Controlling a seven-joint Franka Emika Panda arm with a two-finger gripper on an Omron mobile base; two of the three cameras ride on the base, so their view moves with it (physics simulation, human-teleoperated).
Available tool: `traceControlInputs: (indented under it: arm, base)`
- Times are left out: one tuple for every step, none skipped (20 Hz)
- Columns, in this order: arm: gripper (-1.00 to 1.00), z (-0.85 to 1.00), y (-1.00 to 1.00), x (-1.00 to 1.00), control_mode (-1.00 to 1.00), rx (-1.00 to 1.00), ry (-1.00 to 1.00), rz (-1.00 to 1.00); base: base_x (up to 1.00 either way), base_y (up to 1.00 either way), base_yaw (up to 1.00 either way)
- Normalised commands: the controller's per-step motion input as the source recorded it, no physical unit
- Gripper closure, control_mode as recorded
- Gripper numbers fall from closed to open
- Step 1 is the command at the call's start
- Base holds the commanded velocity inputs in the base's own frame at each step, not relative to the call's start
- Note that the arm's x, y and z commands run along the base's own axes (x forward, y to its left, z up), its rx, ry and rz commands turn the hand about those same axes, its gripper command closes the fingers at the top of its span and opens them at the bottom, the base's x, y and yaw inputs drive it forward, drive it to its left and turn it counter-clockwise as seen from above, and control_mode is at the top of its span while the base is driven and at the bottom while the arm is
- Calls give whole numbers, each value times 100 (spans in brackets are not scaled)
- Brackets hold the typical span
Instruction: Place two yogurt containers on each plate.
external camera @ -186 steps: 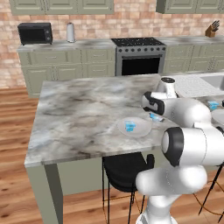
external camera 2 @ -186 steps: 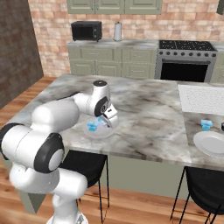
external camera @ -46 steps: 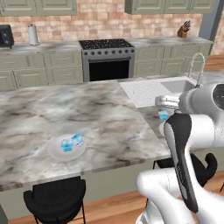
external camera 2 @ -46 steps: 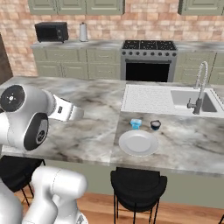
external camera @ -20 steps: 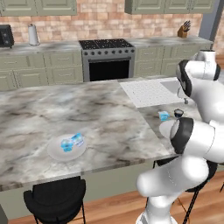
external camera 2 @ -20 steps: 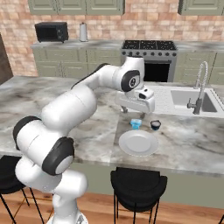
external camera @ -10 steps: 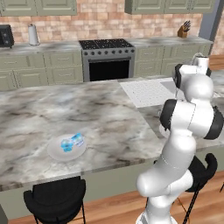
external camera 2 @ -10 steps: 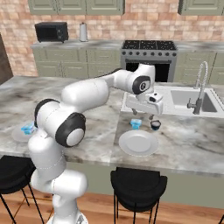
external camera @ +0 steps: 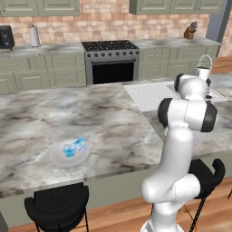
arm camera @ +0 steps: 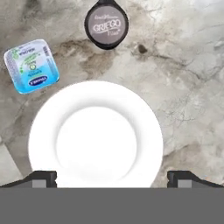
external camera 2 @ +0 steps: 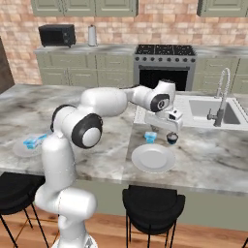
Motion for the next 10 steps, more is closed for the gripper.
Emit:
traceControlInputs:
  arm:
    - [-100,-37,-30,53,-100,0,0,0]
    - [-100,-36,-26,54,-100,0,0,0]
    - [-100,-32,-36,48,-100,0,0,0]
    - [-100,-30,-44,44,-100,2,0,0]
    - [-100,-29,-56,39,-100,4,0,0]
    - [-100,-29,-45,38,-100,2,0,0]
    - [-100,-31,-29,44,-100,0,0,0]
    - [-100,-34,-14,49,-100,0,0,0]
    - [-100,-29,-10,47,-100,0,0,0]
    - [-100,-26,0,48,-100,0,0,0]
  base:
    - [0,0,0]
    - [0,0,0]
    - [0,0,0]
    - [0,0,0]
    - [0,0,0]
    - [0,0,0]
    - [0,0,0]
    - [0,0,0]
    - [0,0,0]
    - [0,0,0]
